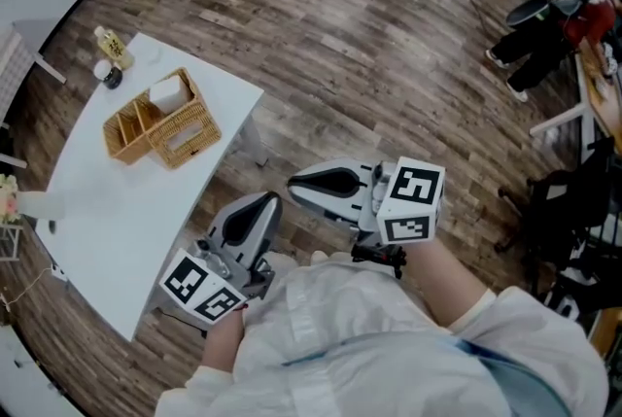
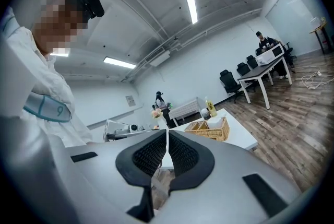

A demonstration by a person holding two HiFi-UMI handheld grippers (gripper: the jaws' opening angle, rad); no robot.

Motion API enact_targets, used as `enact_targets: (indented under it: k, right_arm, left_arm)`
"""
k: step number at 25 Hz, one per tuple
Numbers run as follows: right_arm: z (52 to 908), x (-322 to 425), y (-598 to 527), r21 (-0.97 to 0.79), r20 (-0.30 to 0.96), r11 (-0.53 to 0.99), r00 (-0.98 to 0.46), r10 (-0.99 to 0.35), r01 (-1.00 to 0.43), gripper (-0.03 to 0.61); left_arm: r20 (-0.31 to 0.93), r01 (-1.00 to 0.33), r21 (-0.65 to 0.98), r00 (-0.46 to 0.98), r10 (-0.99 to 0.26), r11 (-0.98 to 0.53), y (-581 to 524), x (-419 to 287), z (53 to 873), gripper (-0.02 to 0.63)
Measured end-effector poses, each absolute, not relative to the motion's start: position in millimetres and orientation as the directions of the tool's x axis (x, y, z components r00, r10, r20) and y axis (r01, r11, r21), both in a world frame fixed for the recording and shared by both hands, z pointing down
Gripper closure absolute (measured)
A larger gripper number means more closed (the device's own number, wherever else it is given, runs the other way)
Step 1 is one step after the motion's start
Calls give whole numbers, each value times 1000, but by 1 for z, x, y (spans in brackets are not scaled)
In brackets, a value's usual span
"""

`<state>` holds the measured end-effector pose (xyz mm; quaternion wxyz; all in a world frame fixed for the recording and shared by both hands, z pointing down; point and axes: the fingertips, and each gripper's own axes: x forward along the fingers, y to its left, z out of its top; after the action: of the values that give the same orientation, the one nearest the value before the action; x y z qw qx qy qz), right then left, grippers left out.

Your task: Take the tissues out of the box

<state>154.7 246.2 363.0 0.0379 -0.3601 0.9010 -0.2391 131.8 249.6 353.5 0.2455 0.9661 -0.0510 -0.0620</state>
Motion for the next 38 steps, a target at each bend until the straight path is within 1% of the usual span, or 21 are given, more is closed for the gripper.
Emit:
enact_targets:
  k: [15, 23, 32, 38]
  right_arm:
    - [350, 56, 99, -448, 109, 652, -761, -640, -612, 543]
    - [345, 21, 42, -428, 125, 654, -757, -641, -624, 543]
    - [352, 10, 2, -416, 172, 668, -774, -609, -617, 543]
    - [359, 18, -25, -406, 184, 723, -825, -534, -558, 543]
  left_arm:
    - [-94, -104, 470, 981, -167, -876, 102, 32, 335, 612]
    - [-112, -82, 470, 982, -152, -879, 48, -7, 332, 612]
    - [-134, -78, 508, 977, -168, -858, 9, -14, 346, 612]
    - [-132, -137, 507, 963, -234, -851, -23, 1, 348, 612]
